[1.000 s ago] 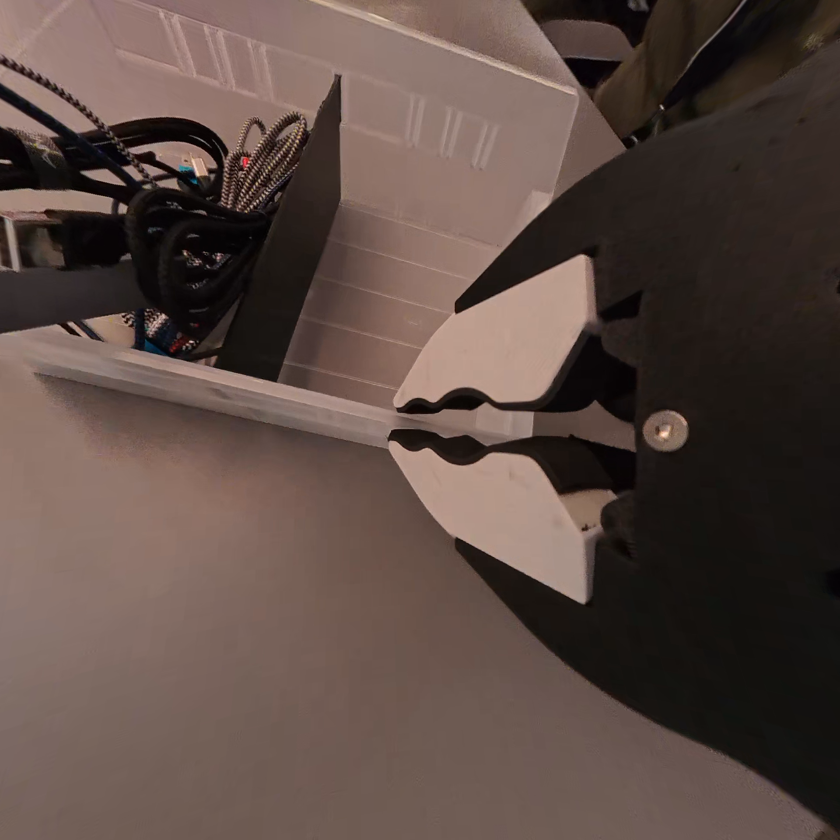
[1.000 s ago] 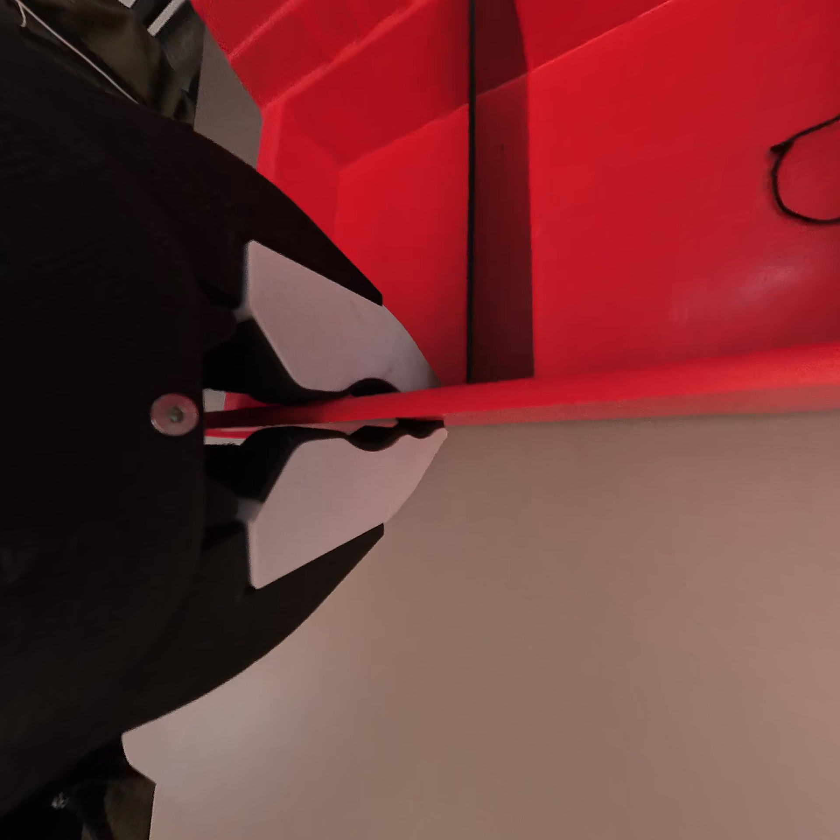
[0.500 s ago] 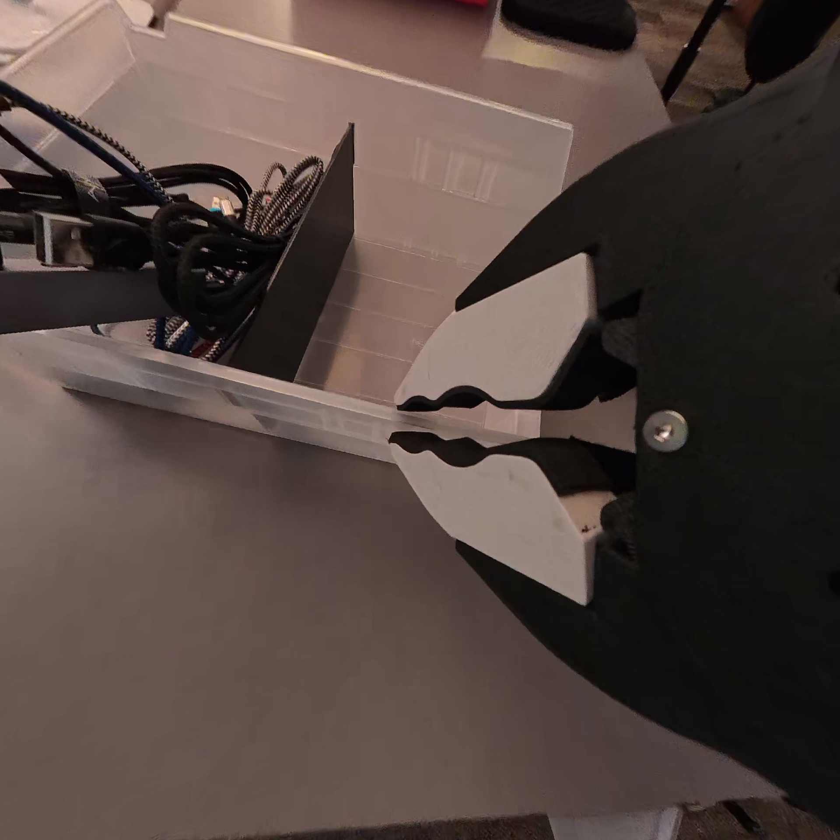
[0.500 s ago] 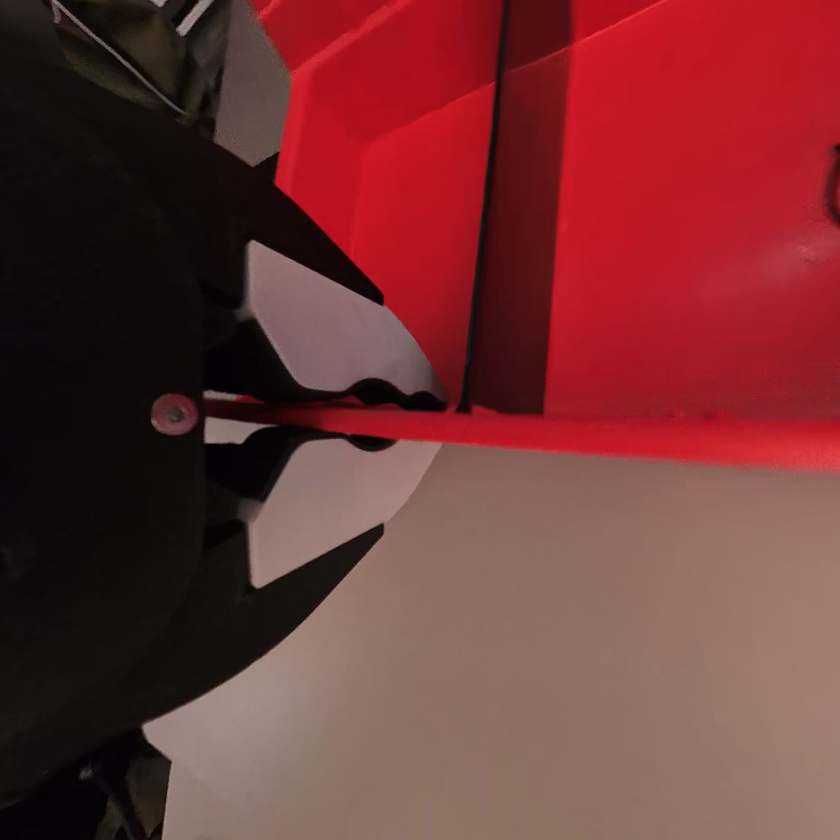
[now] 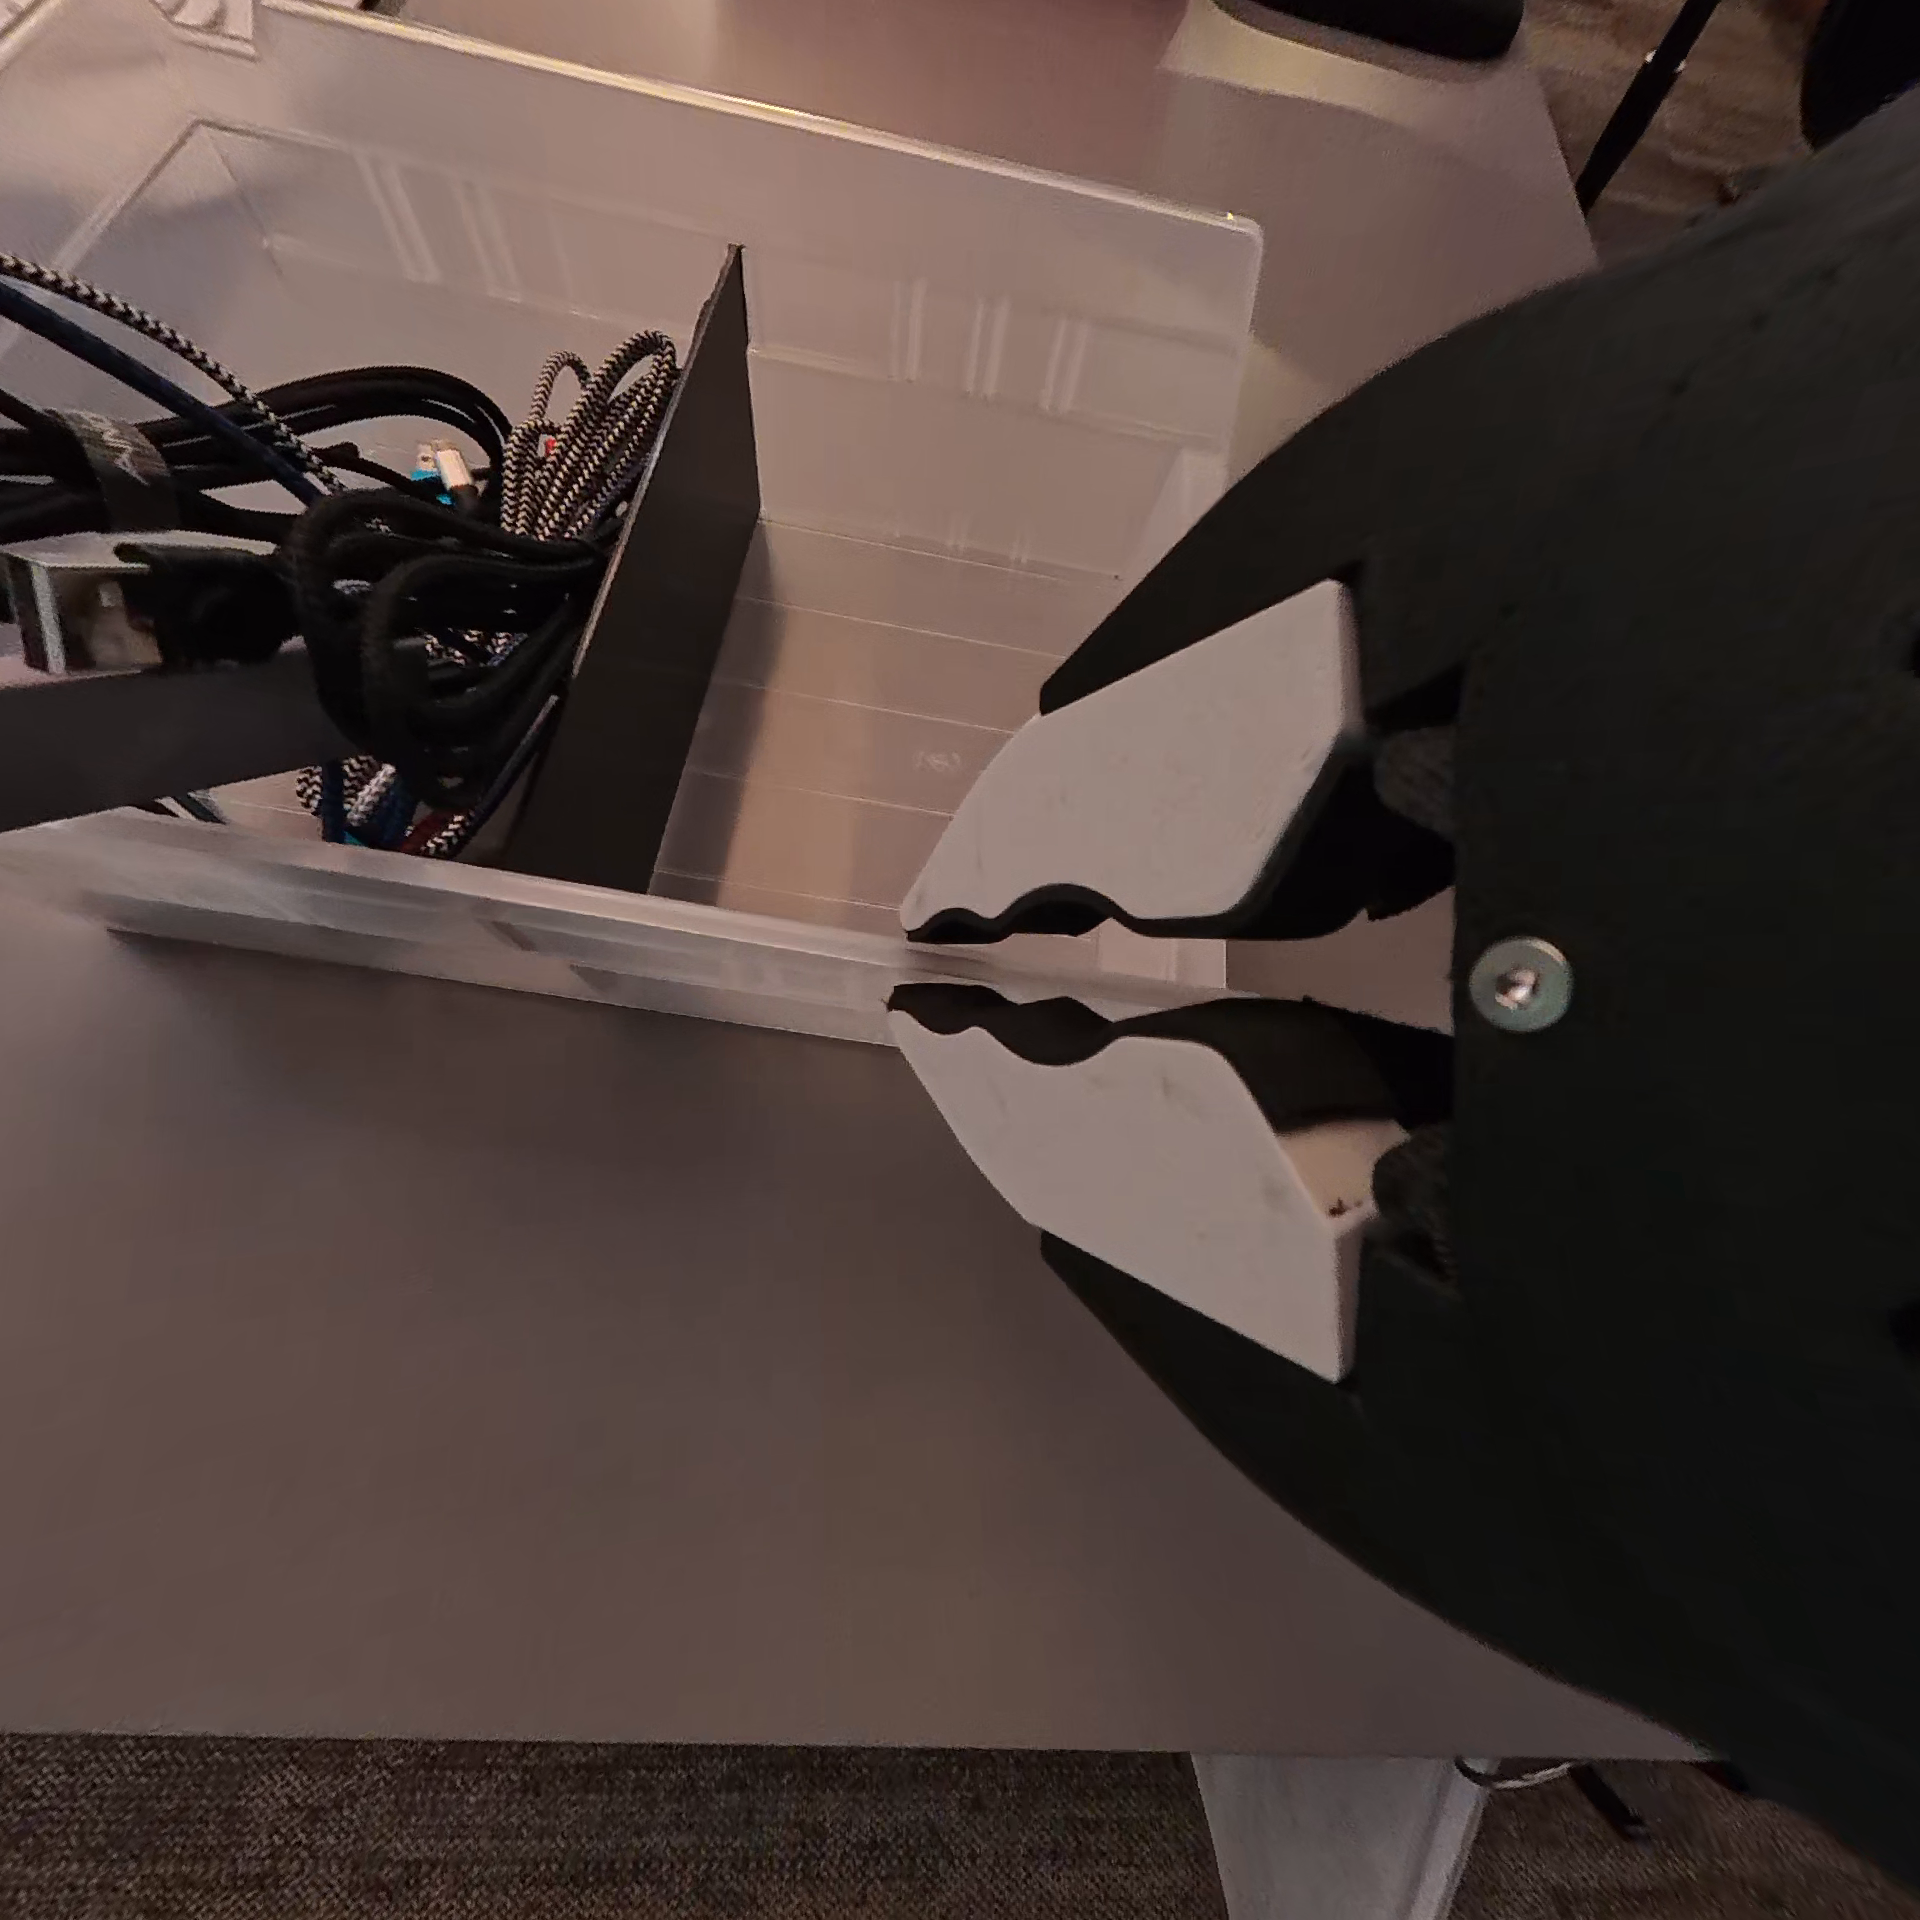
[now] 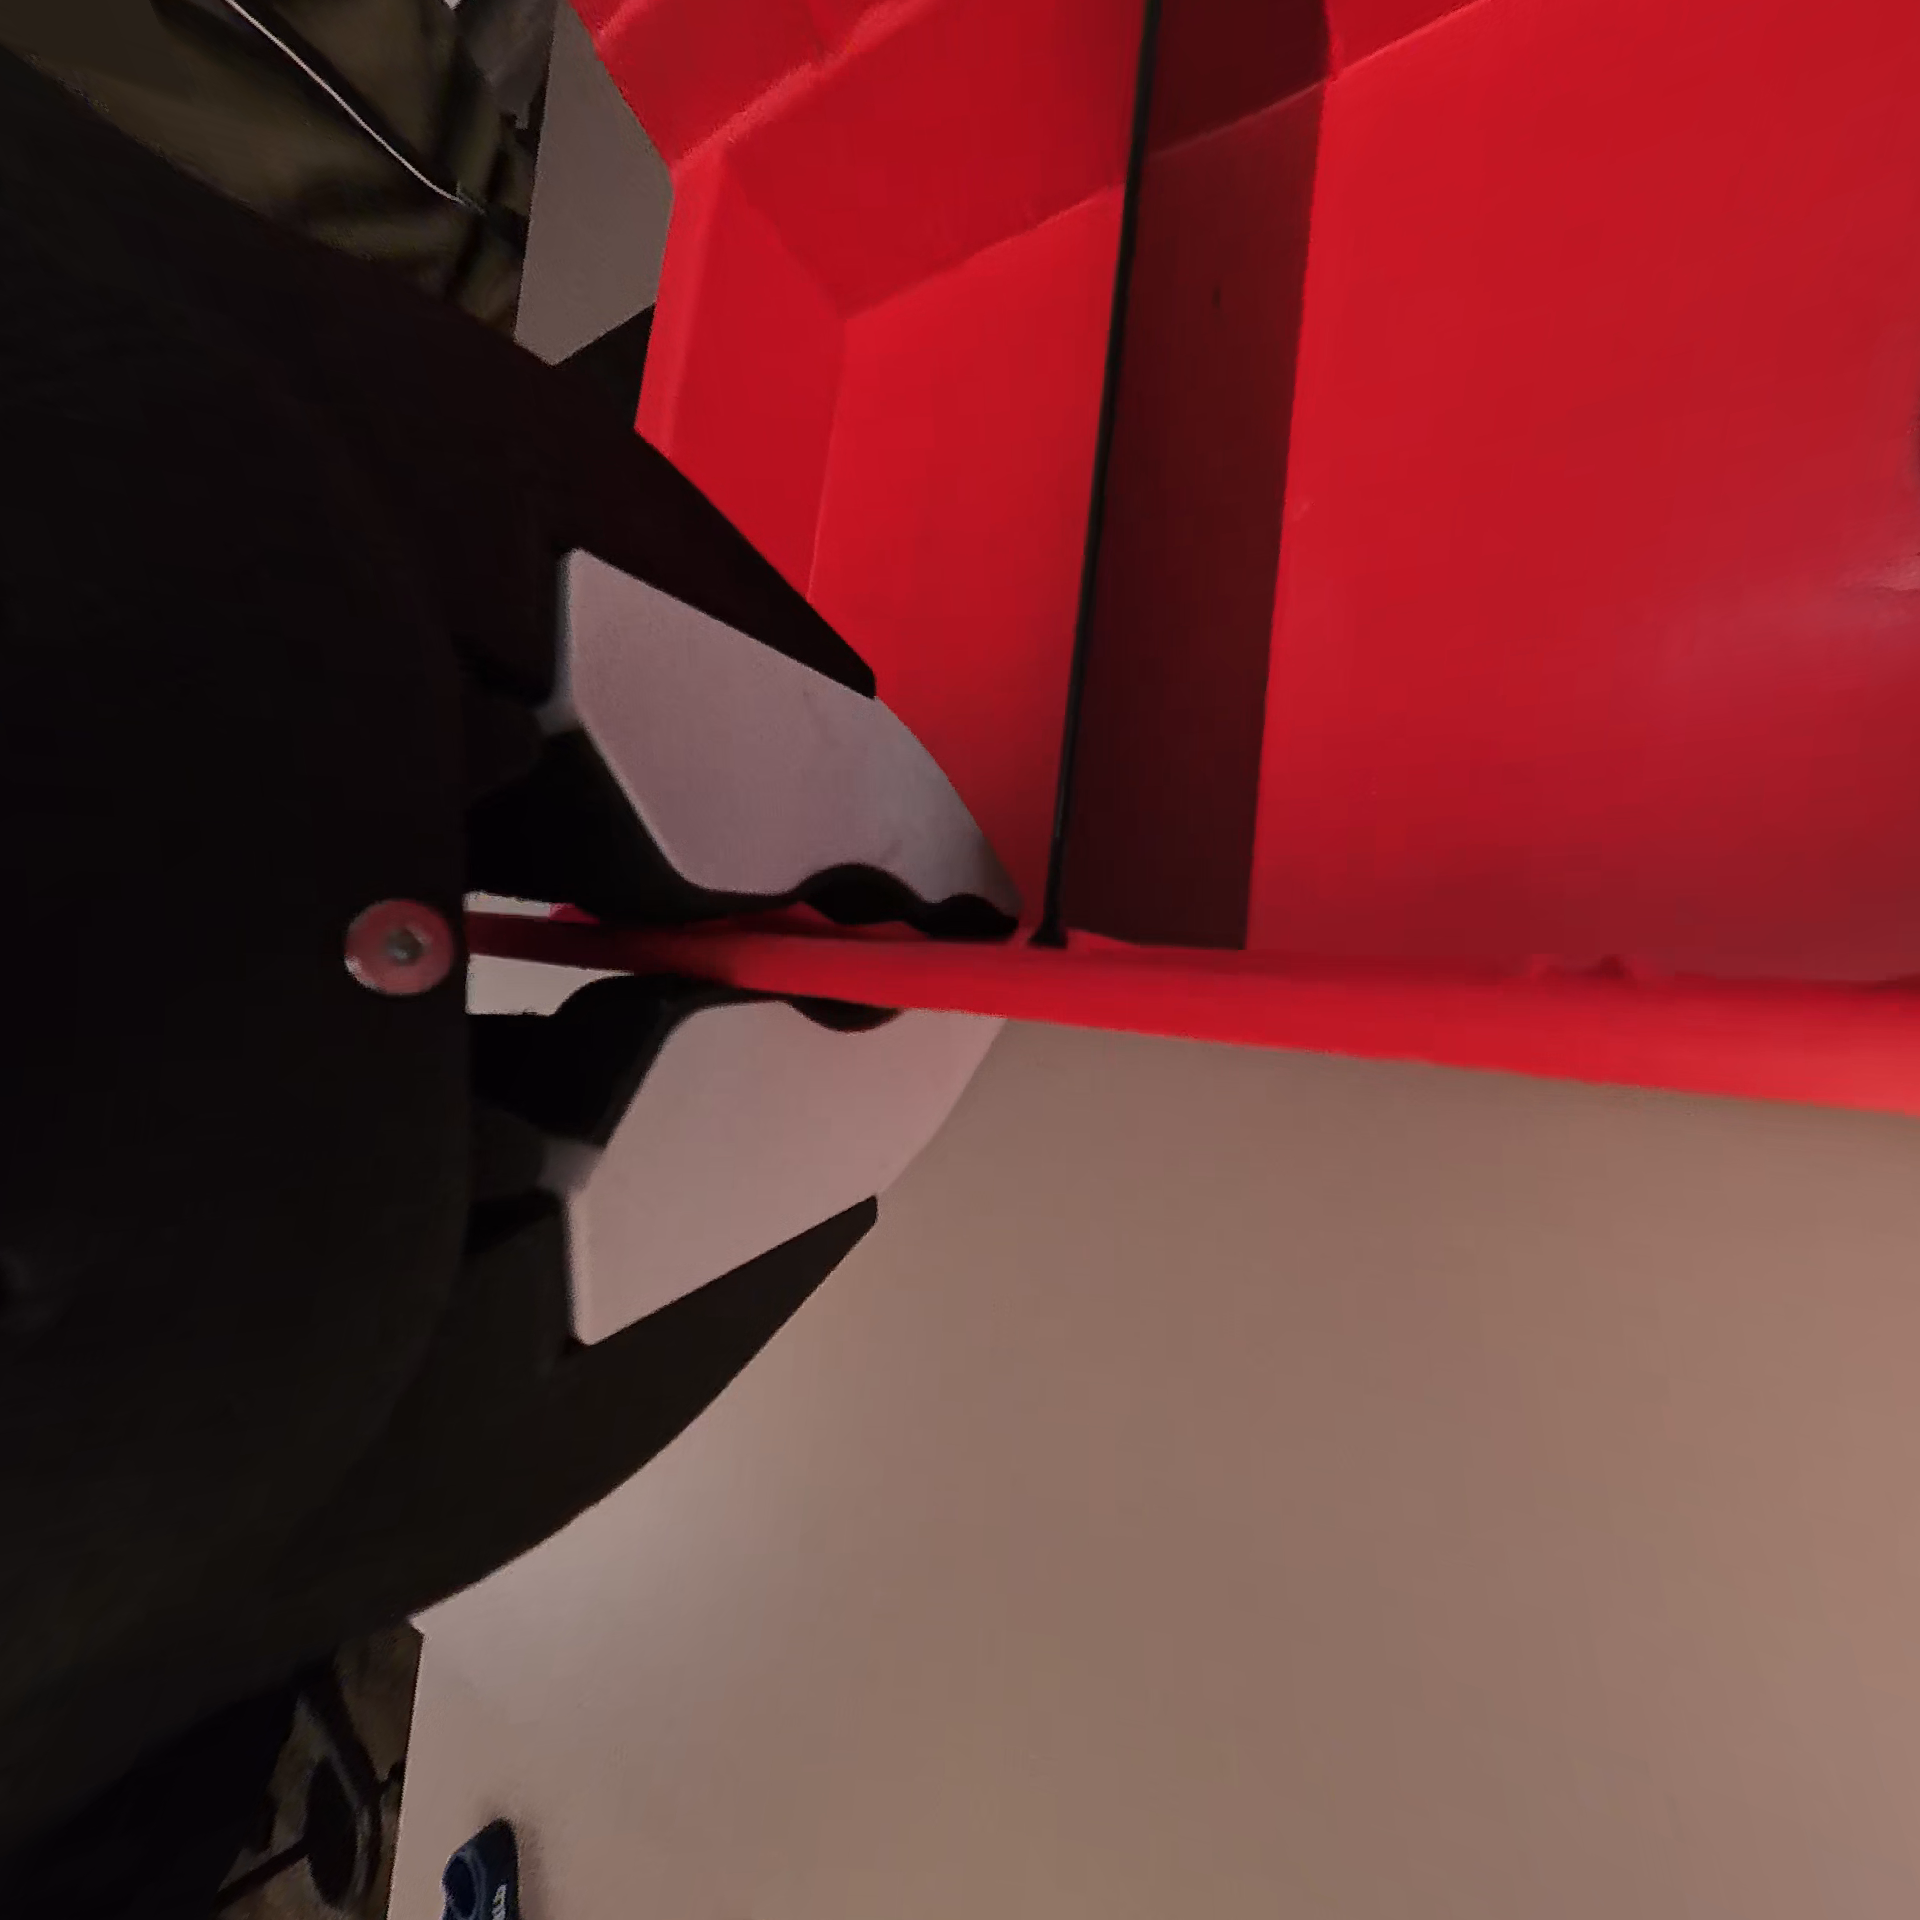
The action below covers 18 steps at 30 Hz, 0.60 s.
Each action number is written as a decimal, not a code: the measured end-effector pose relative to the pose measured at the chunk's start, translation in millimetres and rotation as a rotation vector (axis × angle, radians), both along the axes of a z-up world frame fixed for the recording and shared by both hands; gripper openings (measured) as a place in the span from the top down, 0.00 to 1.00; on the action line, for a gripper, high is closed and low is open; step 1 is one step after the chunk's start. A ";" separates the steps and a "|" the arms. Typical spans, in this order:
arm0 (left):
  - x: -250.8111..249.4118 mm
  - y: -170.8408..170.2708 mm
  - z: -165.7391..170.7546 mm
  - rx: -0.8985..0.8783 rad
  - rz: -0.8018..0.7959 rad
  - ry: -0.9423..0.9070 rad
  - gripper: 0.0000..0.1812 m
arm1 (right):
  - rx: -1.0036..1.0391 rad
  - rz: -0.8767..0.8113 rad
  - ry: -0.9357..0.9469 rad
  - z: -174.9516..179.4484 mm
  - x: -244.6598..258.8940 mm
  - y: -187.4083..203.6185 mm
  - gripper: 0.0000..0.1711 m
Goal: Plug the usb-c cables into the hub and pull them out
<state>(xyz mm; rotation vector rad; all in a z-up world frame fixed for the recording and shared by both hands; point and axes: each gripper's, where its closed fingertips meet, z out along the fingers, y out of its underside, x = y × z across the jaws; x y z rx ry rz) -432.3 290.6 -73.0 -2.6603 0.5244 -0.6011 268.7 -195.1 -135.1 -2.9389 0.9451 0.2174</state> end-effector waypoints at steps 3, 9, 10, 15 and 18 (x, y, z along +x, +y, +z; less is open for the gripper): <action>-3.6 -2.5 0.7 0.000 -0.005 0.027 0.97 | -0.001 0.001 0.001 -1.0 2.1 0.6 0.97; -9.1 -6.7 0.0 -0.022 0.003 0.030 0.97 | 0.011 0.012 0.008 -1.7 3.8 -1.0 0.97; -9.6 -9.6 -0.2 -0.031 -0.003 0.036 0.97 | 0.008 0.018 0.006 -1.8 4.7 -1.0 0.97; -11.9 -20.9 -0.8 -0.042 -0.049 0.088 0.97 | 0.009 0.061 -0.005 -1.5 5.6 -0.4 0.97; -11.8 -21.1 -0.7 -0.055 -0.037 0.055 0.97 | 0.009 0.068 -0.003 -1.2 4.2 -1.9 0.96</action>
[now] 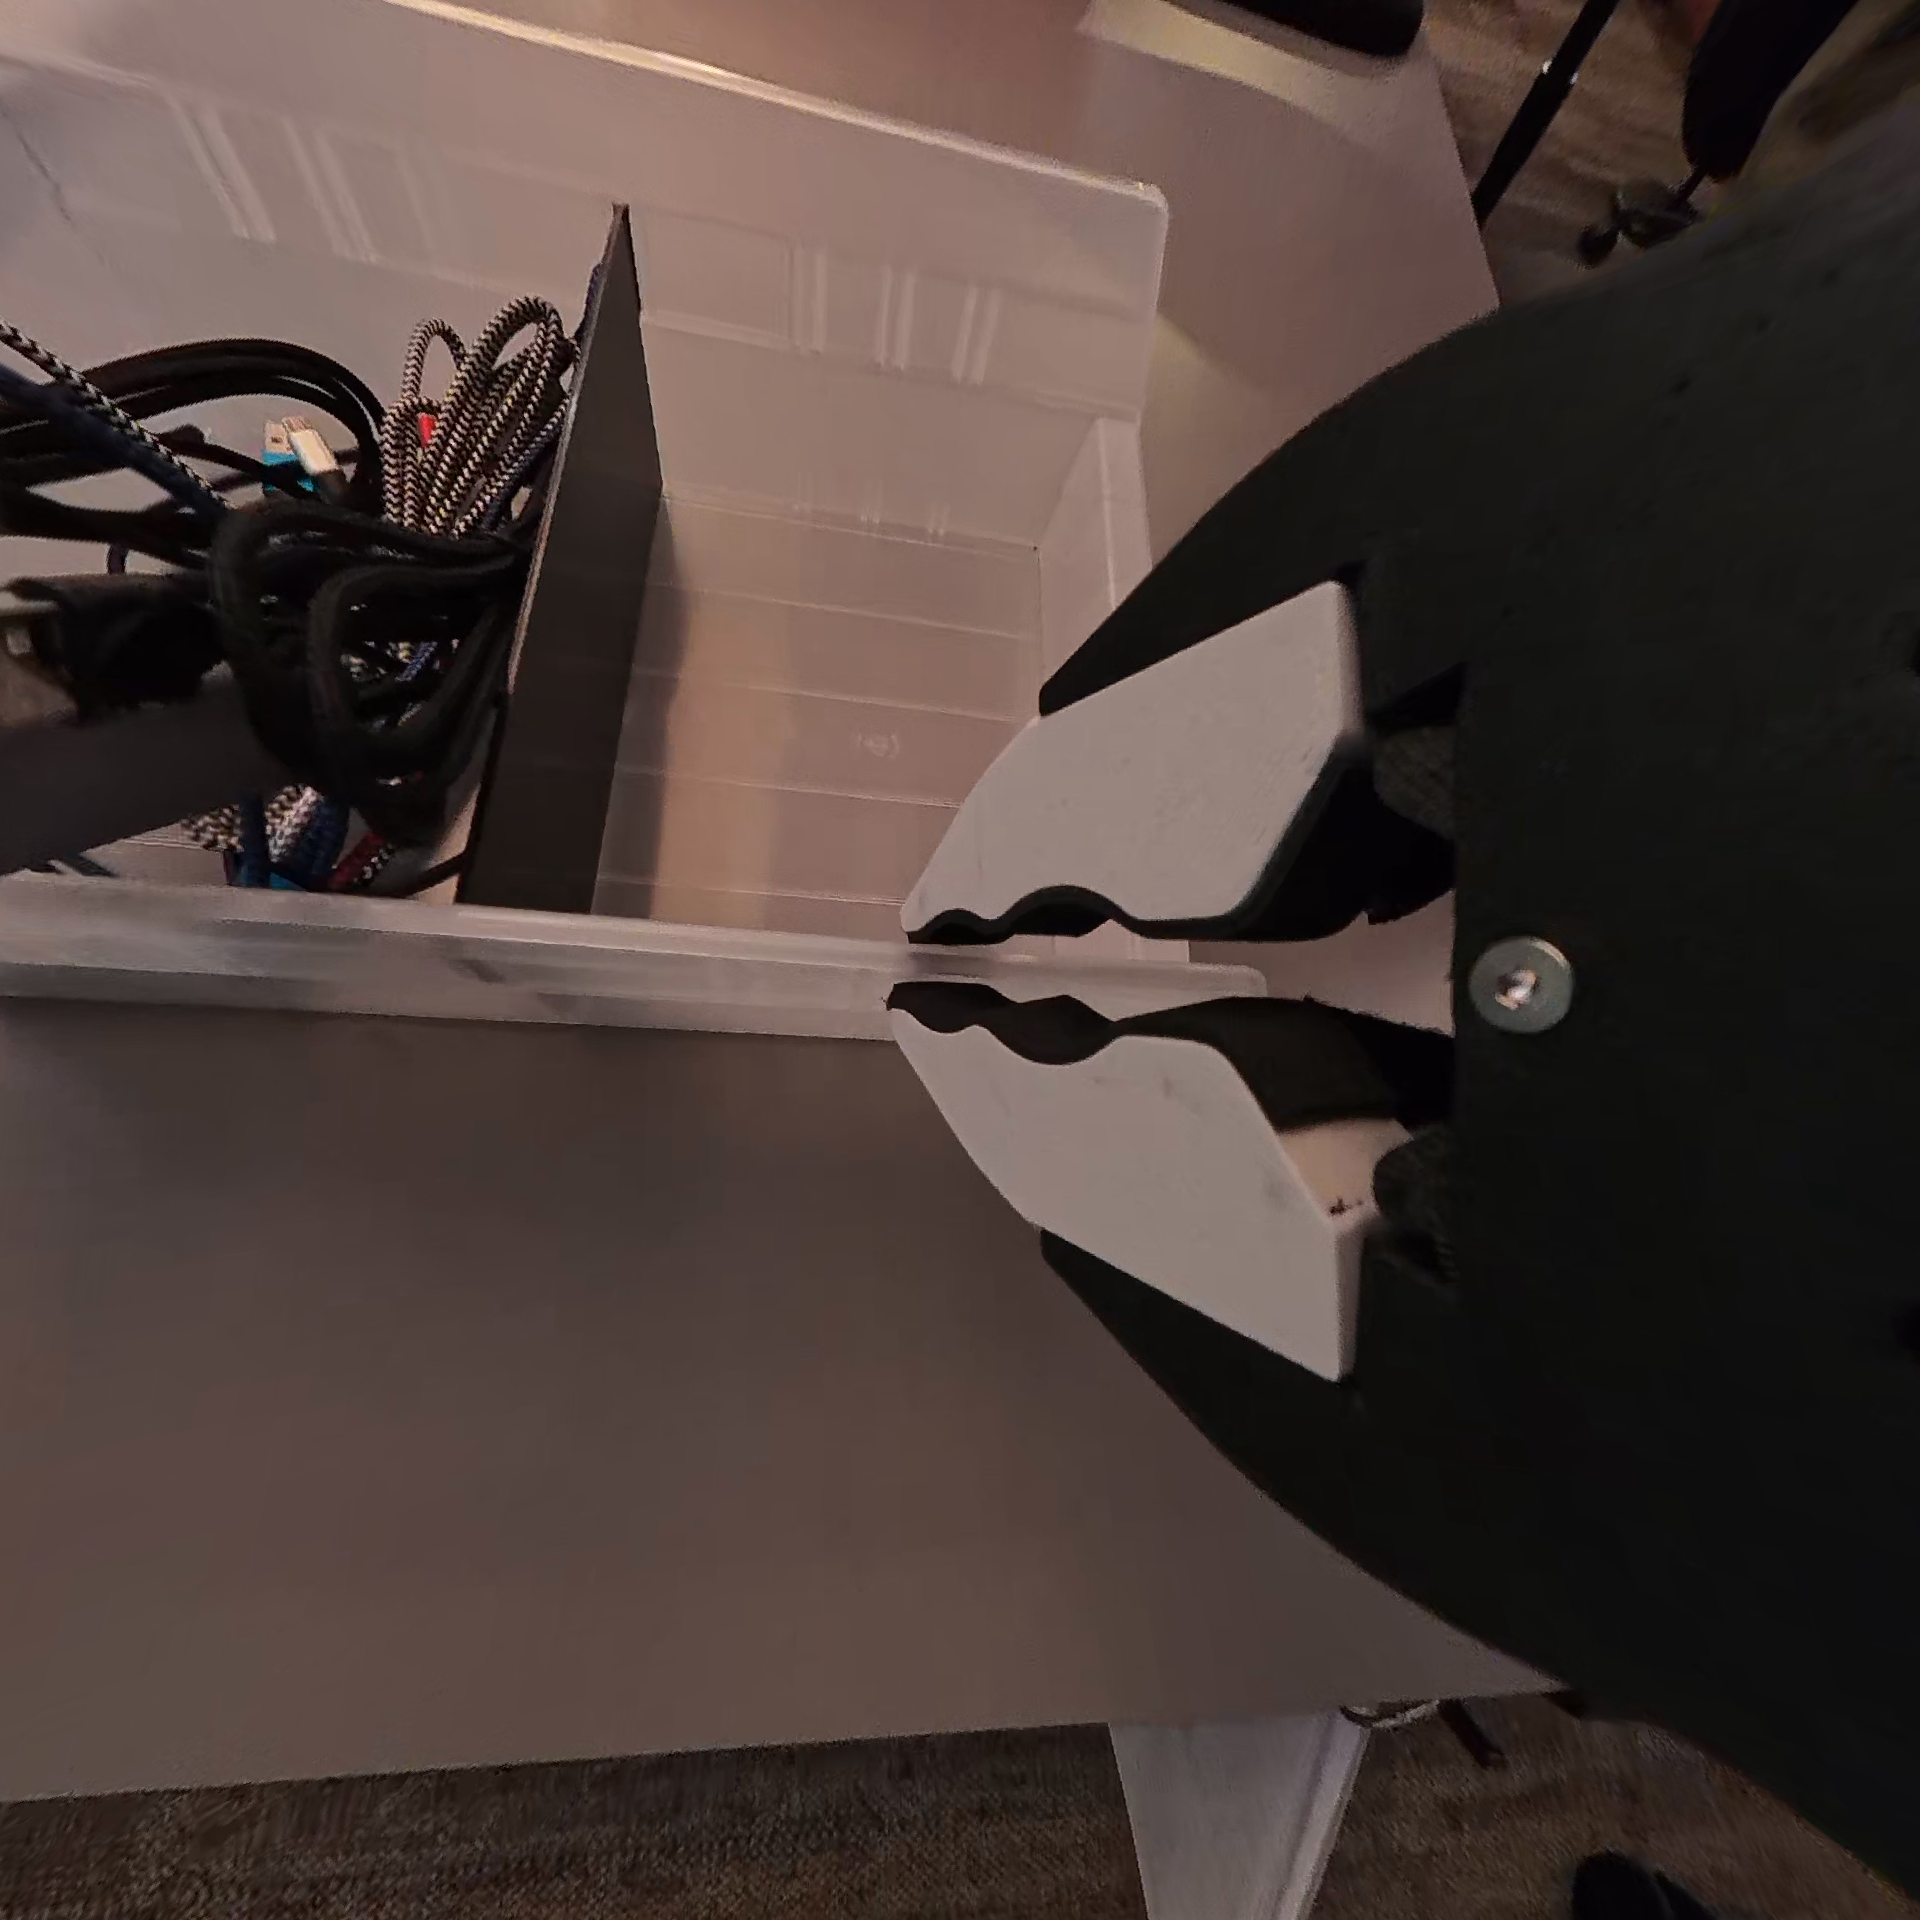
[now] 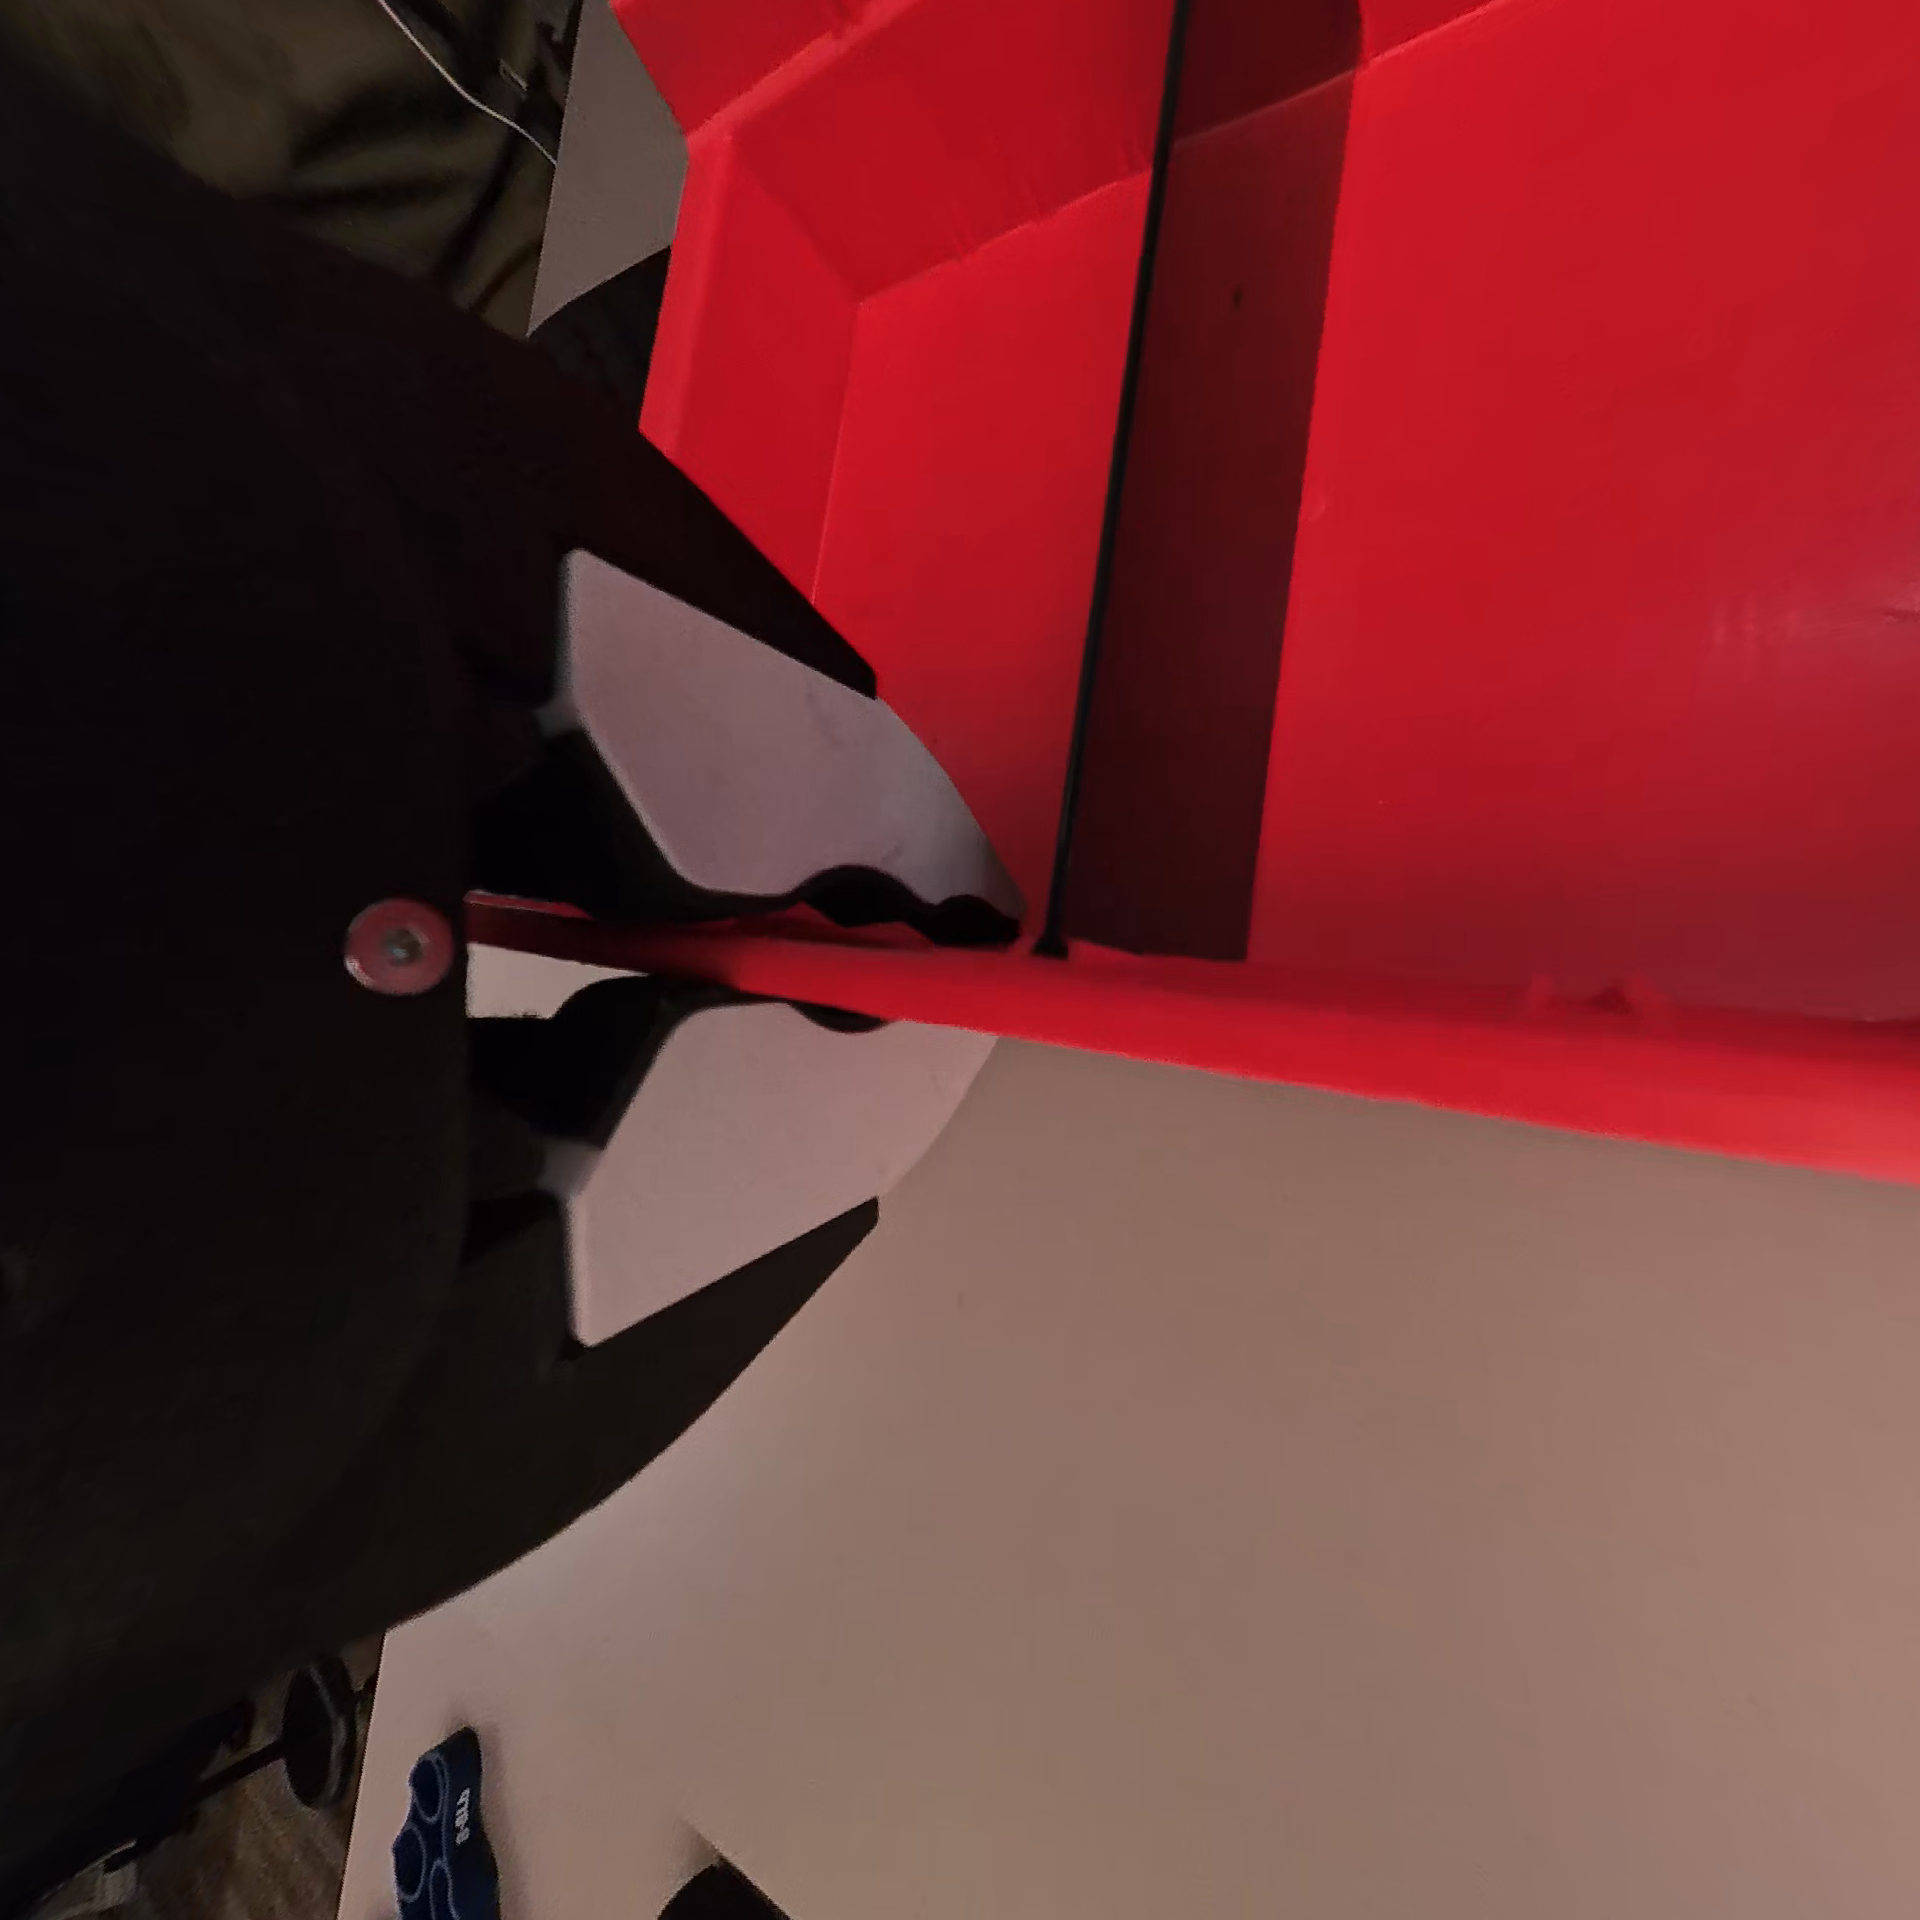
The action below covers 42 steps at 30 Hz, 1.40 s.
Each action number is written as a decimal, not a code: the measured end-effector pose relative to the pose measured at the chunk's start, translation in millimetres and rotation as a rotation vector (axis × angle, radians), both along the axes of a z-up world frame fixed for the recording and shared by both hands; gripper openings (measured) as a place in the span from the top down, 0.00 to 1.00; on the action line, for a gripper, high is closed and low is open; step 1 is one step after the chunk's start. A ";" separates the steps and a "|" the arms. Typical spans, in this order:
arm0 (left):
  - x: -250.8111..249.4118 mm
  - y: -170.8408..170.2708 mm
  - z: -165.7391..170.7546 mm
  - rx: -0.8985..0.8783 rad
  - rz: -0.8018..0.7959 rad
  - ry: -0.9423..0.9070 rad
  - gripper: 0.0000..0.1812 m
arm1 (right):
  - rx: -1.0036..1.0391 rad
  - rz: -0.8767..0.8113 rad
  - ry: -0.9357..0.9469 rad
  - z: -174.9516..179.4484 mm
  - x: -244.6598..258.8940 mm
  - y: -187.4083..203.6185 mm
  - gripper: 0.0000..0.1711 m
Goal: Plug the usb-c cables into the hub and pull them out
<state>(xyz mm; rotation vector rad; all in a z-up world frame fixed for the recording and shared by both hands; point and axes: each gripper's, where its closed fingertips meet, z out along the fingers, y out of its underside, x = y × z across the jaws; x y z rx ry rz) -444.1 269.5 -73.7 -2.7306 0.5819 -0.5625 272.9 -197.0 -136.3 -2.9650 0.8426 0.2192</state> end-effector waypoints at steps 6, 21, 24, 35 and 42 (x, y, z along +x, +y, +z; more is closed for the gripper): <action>-3.8 2.5 0.2 0.004 0.019 0.002 0.97 | -0.001 0.011 -0.001 -0.9 0.4 -4.1 0.96; 14.0 20.9 130.9 0.528 0.077 -0.323 0.85 | 0.078 0.091 -0.297 37.9 15.7 0.2 0.67; 56.6 24.7 177.6 0.844 -0.025 -0.414 0.76 | 0.143 0.166 -0.545 77.4 30.7 10.1 0.60; 171.6 73.4 112.1 0.841 -0.239 0.020 0.69 | 0.961 0.374 -1.119 258.4 -71.6 123.8 0.63; 165.4 116.1 55.5 0.806 -0.236 0.180 0.77 | 1.192 0.441 -0.991 258.8 -123.6 163.1 0.66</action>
